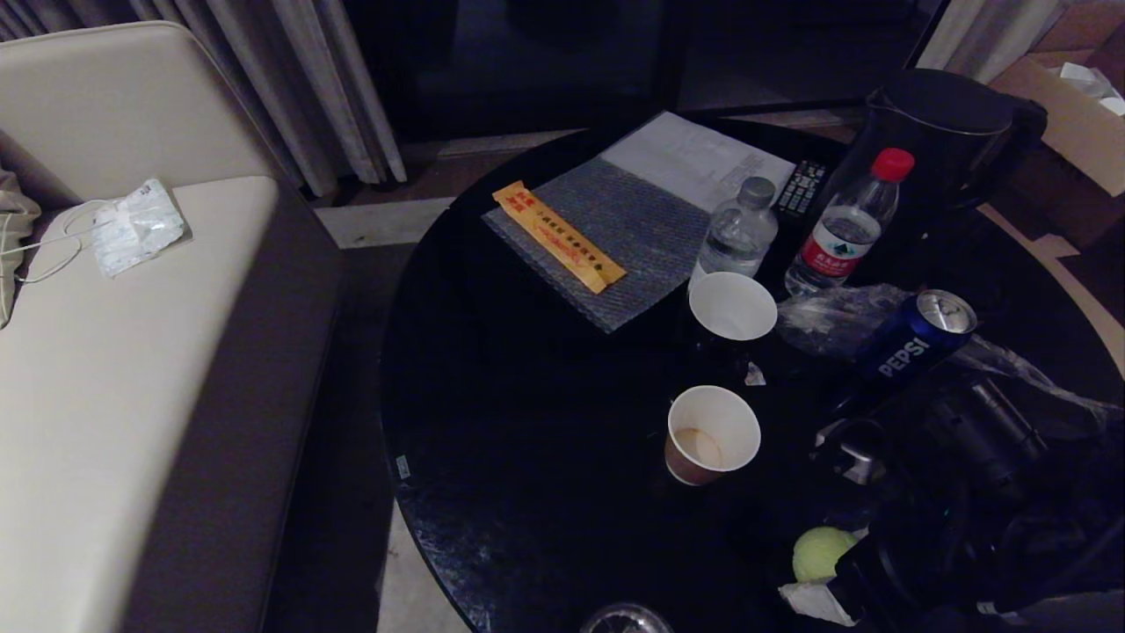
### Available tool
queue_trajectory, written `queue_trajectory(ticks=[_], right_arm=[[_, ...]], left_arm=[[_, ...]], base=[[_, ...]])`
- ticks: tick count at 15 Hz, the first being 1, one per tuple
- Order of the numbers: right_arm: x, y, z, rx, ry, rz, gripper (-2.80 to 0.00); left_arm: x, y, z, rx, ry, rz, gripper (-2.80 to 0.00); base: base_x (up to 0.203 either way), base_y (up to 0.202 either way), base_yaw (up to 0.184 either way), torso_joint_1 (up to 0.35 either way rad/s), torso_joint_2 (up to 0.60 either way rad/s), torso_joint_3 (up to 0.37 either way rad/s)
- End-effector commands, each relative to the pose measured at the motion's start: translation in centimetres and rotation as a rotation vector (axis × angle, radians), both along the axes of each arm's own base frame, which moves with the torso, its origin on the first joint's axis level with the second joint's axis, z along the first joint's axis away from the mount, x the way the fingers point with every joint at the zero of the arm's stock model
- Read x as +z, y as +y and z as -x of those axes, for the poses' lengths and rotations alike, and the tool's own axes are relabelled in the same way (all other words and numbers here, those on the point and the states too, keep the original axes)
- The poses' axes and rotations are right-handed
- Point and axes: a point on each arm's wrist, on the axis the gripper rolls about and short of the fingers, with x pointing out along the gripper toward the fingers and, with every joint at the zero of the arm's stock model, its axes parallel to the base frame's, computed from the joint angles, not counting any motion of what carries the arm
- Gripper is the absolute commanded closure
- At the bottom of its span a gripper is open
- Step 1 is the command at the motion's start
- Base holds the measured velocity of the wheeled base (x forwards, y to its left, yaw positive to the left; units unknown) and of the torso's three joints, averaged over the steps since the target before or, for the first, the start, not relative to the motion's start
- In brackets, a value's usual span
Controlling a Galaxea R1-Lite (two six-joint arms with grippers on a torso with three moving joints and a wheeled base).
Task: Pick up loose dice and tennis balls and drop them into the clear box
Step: Pick up the ball on the table
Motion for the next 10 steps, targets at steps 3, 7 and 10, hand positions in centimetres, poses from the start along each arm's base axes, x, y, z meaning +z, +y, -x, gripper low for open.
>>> queue_trajectory(ticks=[3,7,10], right_arm=[[-0.5,0.09,-0.29,-0.016,0.008,0.035,-2.8],[-1.04,0.24,-0.69,-0.029,0.009,0.062,-2.8],[-1.2,0.32,-0.76,-0.027,0.014,0.065,0.0]], left_arm=[[-0.04,0.0,-0.02,0.001,0.002,0.0,0.0],[-0.04,0.0,-0.02,0.001,0.002,0.0,0.0],[-0.04,0.0,-0.02,0.001,0.002,0.0,0.0]], base=[[0.0,0.0,0.0,0.0,0.0,0.0],[0.0,0.0,0.0,0.0,0.0,0.0],[0.0,0.0,0.0,0.0,0.0,0.0]])
